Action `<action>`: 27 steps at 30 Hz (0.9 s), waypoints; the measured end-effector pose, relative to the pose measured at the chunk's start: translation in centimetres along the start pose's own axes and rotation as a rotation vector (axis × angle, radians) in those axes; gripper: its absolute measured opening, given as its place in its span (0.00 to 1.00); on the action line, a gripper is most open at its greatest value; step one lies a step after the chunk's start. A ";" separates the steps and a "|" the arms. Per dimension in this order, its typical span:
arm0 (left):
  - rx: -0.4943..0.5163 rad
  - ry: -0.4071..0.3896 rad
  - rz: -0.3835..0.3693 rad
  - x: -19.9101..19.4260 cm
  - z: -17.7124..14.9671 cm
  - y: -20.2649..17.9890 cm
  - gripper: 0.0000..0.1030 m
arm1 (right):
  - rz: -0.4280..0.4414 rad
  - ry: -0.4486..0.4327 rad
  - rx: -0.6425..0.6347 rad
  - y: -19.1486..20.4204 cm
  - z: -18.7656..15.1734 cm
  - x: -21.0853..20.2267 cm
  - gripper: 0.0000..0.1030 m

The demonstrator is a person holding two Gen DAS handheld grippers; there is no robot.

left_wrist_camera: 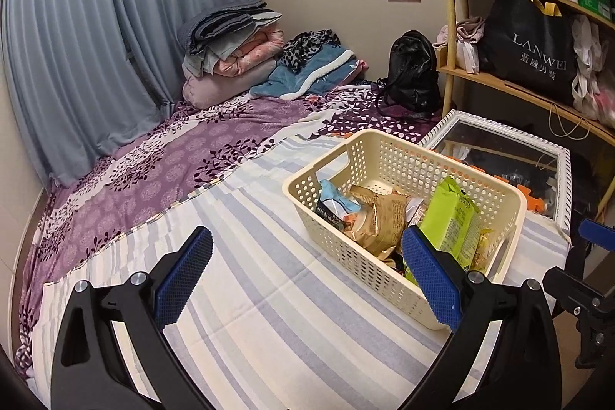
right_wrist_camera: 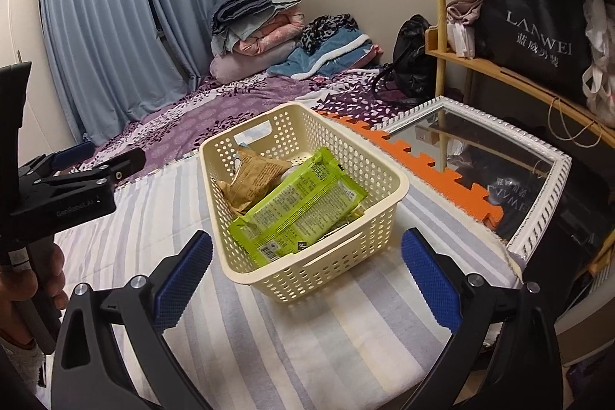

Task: Organize snacks

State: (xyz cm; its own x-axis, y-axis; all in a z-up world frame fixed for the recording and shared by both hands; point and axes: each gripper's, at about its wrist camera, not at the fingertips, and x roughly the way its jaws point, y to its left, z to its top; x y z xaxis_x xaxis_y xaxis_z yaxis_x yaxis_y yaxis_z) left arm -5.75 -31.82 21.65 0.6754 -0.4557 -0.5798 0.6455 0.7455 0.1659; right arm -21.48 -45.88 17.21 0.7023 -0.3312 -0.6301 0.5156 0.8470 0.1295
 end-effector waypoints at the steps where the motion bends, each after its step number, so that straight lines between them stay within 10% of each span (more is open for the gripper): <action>1: 0.001 -0.002 0.002 -0.1 0.0 0.1 0.97 | -0.009 0.002 -0.010 0.2 0.0 0.1 0.95; 27: -0.024 0.016 0.017 -0.9 -0.9 0.9 0.97 | -0.026 -0.035 -0.116 2.8 0.0 -0.6 0.95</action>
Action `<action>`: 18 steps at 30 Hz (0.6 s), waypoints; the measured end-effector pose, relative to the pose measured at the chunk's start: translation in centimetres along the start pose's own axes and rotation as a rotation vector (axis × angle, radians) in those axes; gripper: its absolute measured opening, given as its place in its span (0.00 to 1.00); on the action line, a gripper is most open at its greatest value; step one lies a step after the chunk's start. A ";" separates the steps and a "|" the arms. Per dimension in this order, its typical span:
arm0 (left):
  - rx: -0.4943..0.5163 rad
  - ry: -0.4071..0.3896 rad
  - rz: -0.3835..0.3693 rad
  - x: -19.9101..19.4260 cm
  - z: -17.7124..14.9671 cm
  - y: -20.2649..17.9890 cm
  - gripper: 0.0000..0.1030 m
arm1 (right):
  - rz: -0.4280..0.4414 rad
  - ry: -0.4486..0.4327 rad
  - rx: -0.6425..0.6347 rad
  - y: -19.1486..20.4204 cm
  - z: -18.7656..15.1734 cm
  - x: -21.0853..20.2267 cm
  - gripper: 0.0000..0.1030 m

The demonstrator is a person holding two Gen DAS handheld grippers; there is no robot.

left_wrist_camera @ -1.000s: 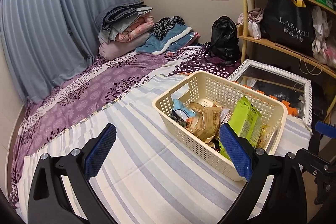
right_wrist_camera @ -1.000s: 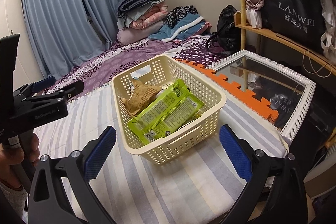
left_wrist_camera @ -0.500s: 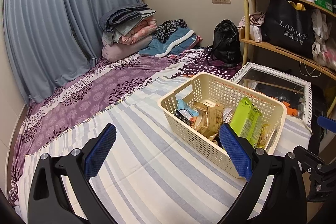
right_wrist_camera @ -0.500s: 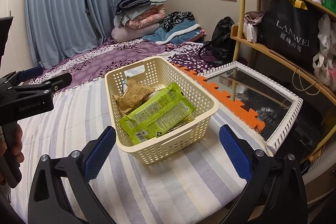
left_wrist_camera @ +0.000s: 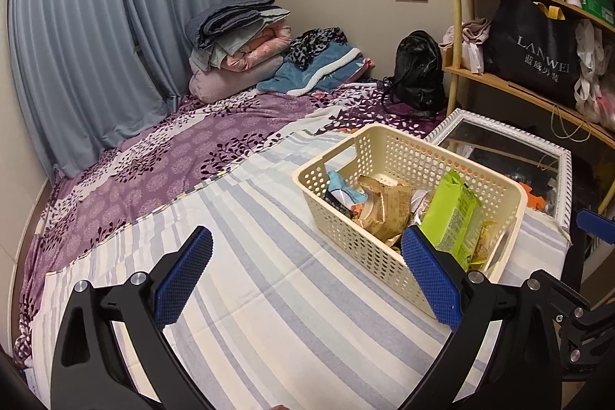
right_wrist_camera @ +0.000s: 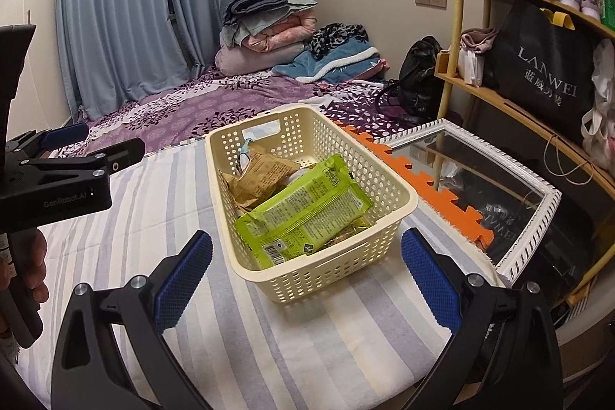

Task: Organize snacks

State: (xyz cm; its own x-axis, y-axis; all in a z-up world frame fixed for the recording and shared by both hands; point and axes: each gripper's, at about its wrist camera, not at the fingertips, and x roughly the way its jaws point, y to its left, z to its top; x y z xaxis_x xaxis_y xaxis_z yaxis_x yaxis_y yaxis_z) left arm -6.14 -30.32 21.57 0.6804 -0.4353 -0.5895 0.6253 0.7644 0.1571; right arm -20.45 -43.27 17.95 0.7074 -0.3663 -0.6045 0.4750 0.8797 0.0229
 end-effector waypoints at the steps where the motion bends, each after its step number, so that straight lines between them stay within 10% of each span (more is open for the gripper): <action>1: 0.004 0.001 0.003 0.0 0.0 -0.1 0.97 | -0.002 -0.001 -0.003 0.0 0.0 0.0 0.95; 18: 0.084 0.023 0.044 1.0 -0.1 -2.3 0.97 | -0.008 0.008 0.011 -0.8 -0.3 0.6 0.95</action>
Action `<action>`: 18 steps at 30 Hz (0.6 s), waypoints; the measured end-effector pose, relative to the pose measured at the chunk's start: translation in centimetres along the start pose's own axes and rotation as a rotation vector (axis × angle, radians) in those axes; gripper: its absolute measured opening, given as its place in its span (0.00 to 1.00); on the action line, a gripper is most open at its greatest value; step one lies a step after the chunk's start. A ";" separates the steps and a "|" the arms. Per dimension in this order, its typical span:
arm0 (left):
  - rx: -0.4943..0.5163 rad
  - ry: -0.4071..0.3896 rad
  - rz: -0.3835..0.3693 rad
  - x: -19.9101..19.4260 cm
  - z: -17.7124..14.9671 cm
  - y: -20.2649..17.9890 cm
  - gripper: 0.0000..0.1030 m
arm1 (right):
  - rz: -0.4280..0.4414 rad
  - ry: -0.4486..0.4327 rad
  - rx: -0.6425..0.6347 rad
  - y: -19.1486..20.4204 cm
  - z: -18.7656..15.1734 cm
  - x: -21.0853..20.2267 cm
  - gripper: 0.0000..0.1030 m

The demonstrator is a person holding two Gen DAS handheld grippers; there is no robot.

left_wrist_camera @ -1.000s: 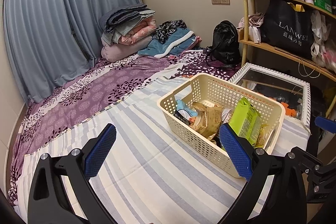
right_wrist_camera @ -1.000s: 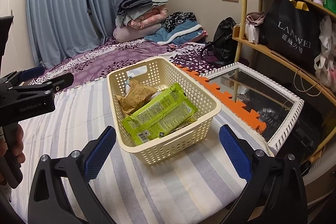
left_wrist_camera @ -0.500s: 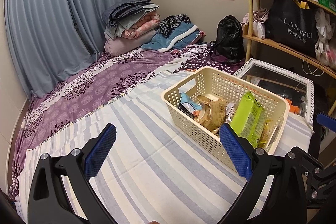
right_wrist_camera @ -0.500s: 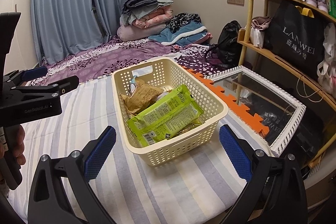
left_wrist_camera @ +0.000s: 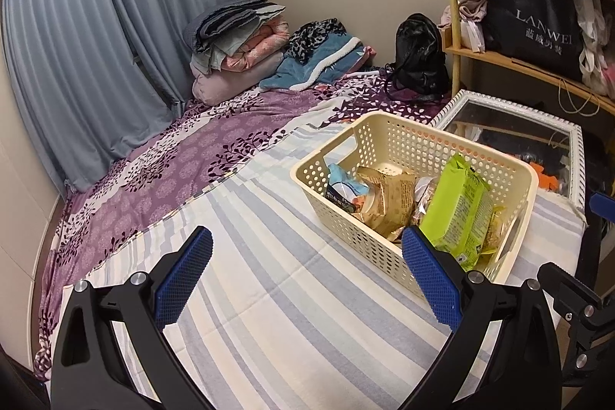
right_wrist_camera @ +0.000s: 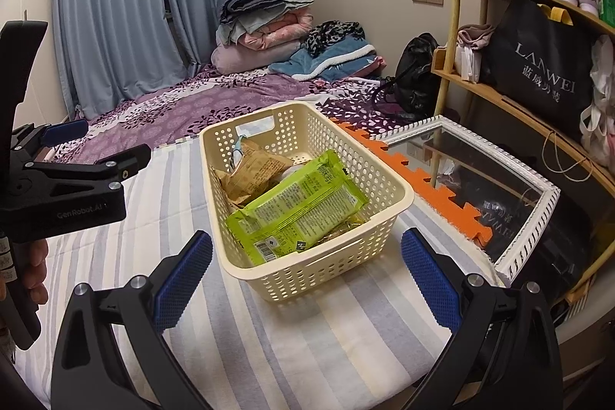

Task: Organize snacks

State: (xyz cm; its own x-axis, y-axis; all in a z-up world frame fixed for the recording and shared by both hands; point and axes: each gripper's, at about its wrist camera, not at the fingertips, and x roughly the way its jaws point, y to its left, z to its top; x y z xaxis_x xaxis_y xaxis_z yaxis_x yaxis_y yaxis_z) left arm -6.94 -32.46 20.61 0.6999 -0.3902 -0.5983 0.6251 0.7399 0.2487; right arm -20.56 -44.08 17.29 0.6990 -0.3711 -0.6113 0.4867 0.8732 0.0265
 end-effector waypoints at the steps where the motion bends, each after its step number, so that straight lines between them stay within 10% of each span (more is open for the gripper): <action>1: 0.005 0.002 -0.004 0.1 0.0 -0.2 0.97 | 0.000 0.002 0.001 -0.1 0.0 0.1 0.95; 18: -0.031 0.063 -0.064 1.0 -1.0 0.3 0.97 | 0.022 0.028 -0.010 0.6 -0.5 0.8 0.95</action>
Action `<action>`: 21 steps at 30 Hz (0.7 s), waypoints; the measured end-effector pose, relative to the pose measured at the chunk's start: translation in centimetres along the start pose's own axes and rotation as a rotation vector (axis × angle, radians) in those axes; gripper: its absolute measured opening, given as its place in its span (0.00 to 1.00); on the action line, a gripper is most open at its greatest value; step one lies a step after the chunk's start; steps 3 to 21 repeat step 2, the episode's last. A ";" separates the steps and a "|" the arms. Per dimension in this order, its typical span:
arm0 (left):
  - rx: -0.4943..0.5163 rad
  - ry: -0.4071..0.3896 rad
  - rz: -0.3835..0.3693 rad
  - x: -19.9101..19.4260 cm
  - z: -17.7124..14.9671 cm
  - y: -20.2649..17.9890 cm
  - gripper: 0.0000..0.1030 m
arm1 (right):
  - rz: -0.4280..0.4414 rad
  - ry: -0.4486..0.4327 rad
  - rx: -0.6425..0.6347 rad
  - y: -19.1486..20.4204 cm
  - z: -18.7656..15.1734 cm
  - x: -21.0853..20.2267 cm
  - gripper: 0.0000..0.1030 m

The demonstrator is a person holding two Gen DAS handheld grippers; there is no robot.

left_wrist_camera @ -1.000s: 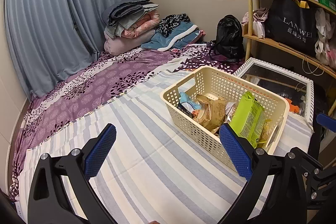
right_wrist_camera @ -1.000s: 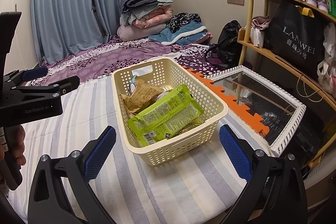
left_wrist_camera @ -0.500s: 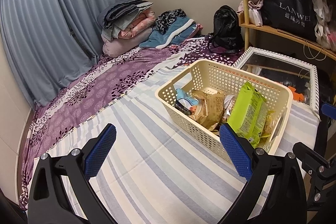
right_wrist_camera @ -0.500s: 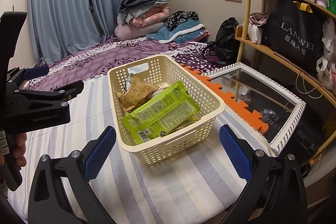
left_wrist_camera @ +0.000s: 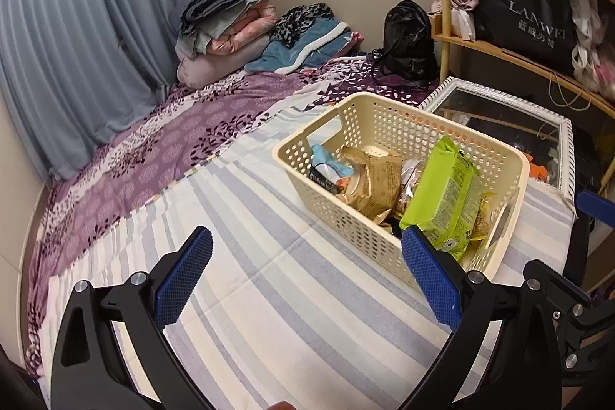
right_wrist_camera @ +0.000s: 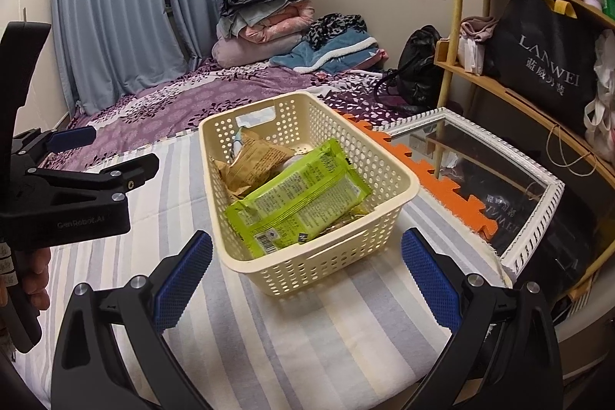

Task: Organize snacks

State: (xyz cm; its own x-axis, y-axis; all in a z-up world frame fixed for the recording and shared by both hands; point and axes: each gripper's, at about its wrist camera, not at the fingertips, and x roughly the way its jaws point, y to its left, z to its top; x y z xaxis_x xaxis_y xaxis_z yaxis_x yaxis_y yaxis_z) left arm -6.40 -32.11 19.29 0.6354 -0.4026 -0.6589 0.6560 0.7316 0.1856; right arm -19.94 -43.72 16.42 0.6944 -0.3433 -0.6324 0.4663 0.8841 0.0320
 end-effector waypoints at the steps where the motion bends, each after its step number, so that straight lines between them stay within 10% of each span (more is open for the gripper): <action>1: -0.009 0.002 0.007 0.0 -0.3 0.4 0.97 | 0.006 0.002 -0.005 0.4 0.0 0.0 0.95; 21: -0.015 0.002 0.018 -0.1 -0.6 0.8 0.97 | 0.017 0.007 -0.011 0.8 -0.1 0.1 0.95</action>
